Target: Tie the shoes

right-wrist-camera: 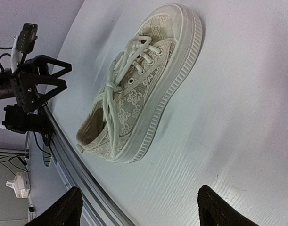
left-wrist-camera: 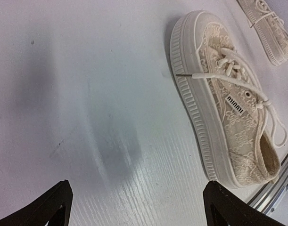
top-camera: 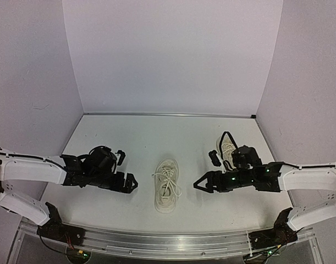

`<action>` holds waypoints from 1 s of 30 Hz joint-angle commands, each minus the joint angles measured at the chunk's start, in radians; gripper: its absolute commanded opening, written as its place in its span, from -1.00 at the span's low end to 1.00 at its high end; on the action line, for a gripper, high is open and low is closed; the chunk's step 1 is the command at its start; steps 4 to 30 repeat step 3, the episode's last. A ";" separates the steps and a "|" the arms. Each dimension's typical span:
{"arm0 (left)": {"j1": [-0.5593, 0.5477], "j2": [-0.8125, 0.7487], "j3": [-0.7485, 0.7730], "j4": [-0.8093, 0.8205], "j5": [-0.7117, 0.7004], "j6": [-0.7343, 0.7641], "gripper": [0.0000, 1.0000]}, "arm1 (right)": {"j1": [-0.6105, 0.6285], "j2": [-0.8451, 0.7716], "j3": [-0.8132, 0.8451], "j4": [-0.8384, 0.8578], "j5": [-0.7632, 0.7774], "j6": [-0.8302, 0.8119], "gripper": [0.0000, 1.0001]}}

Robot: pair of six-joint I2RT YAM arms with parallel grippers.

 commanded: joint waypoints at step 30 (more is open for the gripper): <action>-0.012 0.043 0.056 0.044 -0.069 -0.014 0.99 | 0.014 0.036 0.009 0.080 0.030 0.009 0.60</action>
